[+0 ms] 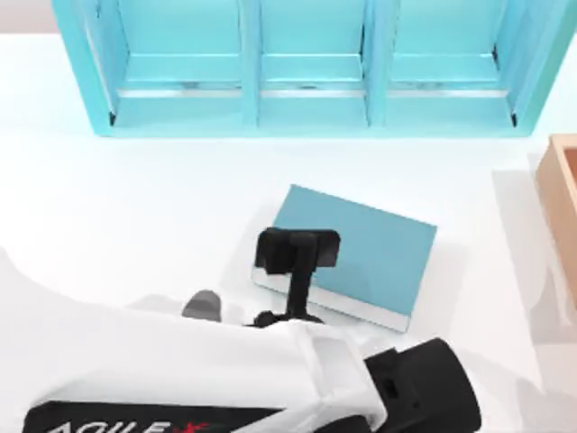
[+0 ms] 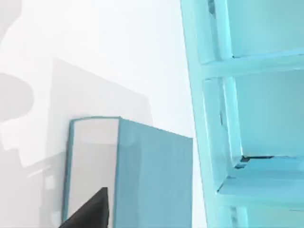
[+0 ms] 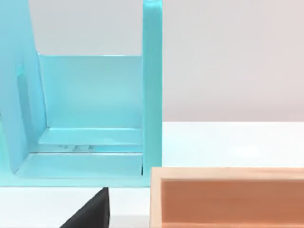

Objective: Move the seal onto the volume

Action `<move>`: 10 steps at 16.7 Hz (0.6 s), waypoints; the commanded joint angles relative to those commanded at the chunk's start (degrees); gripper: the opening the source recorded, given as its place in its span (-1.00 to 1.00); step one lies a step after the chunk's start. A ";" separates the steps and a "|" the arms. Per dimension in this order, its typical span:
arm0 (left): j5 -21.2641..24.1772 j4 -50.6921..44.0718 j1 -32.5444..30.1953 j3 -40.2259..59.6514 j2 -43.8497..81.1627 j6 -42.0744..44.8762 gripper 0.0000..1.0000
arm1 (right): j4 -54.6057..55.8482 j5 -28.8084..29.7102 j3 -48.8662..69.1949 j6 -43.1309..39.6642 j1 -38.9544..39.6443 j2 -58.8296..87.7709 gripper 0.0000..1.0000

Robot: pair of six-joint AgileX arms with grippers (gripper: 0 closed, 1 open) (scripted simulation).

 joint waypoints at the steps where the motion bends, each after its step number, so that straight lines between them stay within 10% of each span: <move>1: 2.13 1.44 2.68 -2.19 -3.46 5.81 1.00 | 0.00 0.00 0.00 0.00 0.00 0.00 1.00; 10: 27.20 16.68 31.99 -26.29 -42.07 71.55 1.00 | 0.00 0.00 0.00 0.00 0.00 0.00 1.00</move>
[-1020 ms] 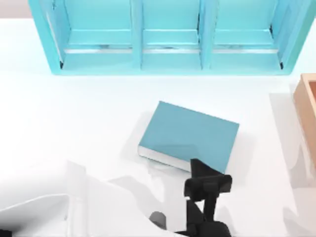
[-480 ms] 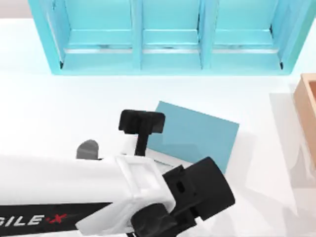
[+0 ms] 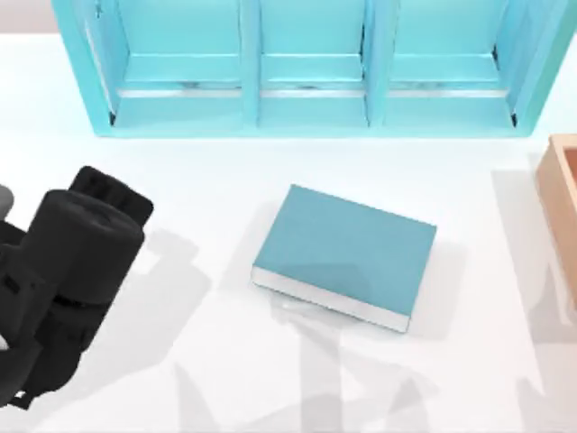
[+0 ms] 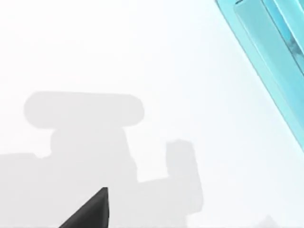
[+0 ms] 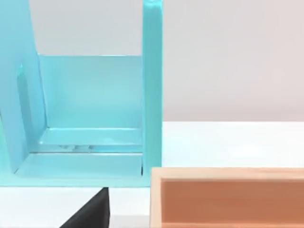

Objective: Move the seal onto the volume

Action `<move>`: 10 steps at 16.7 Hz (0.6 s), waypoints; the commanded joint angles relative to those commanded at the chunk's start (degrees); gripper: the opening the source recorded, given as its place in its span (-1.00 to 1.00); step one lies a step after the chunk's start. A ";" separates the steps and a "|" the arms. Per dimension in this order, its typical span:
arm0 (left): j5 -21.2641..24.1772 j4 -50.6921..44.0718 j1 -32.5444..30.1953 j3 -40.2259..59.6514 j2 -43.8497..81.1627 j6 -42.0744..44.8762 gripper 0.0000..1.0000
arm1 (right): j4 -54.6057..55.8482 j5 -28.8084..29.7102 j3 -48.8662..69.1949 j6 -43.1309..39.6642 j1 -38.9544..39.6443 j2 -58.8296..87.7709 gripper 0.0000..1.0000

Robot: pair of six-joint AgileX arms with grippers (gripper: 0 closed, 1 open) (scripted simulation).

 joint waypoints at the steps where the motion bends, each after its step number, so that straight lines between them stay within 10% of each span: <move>1: 3.06 1.75 3.39 -2.87 -4.65 7.69 1.00 | 0.00 0.00 0.00 0.00 0.00 0.00 1.00; 10: 27.77 15.83 29.61 -24.95 -43.00 65.52 1.00 | 0.00 0.00 0.00 0.00 0.00 0.00 1.00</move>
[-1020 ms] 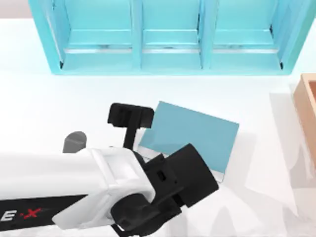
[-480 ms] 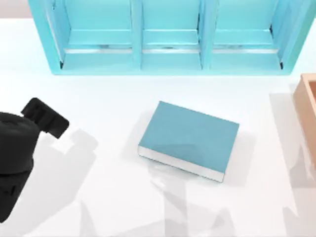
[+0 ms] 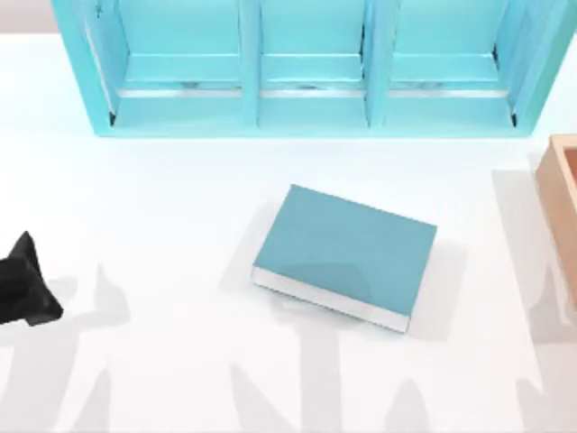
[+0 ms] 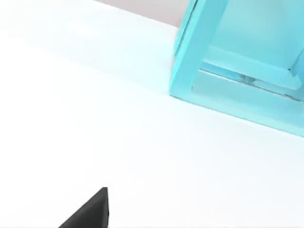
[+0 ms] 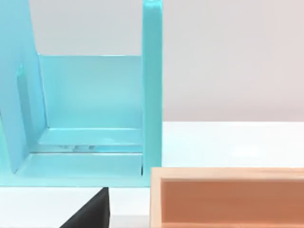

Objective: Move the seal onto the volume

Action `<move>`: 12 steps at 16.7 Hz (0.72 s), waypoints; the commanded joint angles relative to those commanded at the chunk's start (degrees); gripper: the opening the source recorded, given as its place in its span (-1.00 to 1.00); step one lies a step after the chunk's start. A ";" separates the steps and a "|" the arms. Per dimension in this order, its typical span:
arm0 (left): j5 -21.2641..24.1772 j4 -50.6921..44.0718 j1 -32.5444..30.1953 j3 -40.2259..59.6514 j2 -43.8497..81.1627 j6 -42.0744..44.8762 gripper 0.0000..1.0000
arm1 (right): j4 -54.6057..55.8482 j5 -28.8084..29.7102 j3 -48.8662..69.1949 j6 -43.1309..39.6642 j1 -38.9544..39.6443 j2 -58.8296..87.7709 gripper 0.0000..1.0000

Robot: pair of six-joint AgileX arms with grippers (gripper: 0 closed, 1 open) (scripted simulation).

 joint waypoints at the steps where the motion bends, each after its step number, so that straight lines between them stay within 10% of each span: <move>1: 2.10 1.27 2.12 -1.65 -3.37 4.35 1.00 | 0.00 0.00 0.00 0.00 0.00 0.00 1.00; 12: 10.26 6.57 10.15 -7.28 -16.71 19.84 1.00 | 0.00 0.00 0.00 0.00 0.00 0.00 1.00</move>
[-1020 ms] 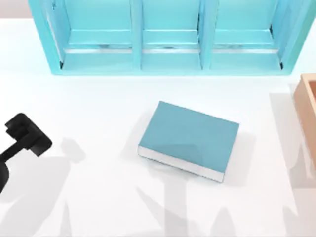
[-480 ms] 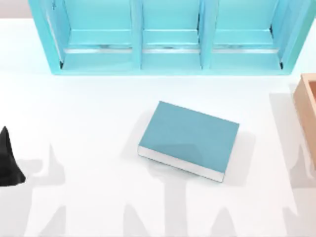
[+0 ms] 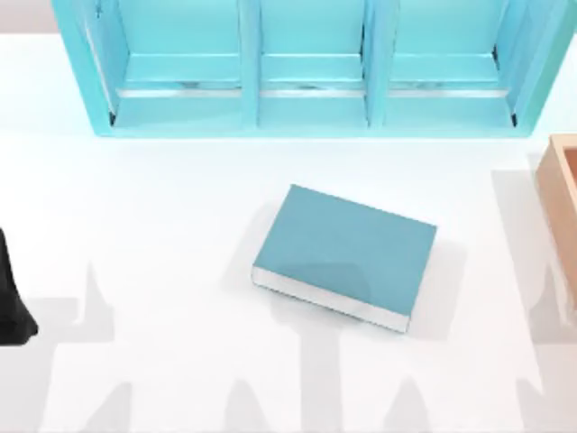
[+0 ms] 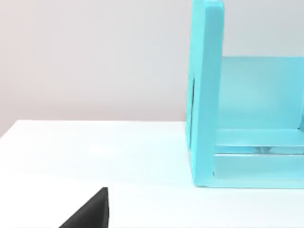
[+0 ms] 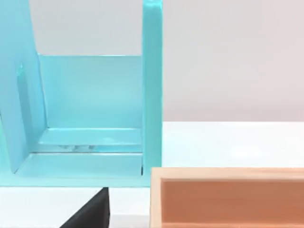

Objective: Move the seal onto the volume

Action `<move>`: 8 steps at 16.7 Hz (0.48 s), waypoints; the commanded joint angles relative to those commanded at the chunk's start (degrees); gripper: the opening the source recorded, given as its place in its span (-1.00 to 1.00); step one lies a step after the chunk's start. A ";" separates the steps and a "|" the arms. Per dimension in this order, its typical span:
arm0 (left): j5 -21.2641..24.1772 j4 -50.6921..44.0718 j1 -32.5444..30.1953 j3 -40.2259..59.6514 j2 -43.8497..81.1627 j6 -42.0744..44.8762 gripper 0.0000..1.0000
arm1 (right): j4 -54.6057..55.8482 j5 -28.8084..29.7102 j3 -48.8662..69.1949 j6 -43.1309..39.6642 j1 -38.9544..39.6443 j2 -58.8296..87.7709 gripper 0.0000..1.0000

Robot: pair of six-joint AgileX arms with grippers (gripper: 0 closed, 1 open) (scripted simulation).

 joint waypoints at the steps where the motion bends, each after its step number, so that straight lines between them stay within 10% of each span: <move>1: 0.00 0.00 0.00 0.00 0.00 0.00 1.00 | 0.00 0.00 0.00 0.00 0.00 0.00 1.00; 8: 0.00 0.00 0.00 0.00 0.00 0.00 1.00 | -10.61 0.04 12.55 -2.35 -2.57 12.72 1.00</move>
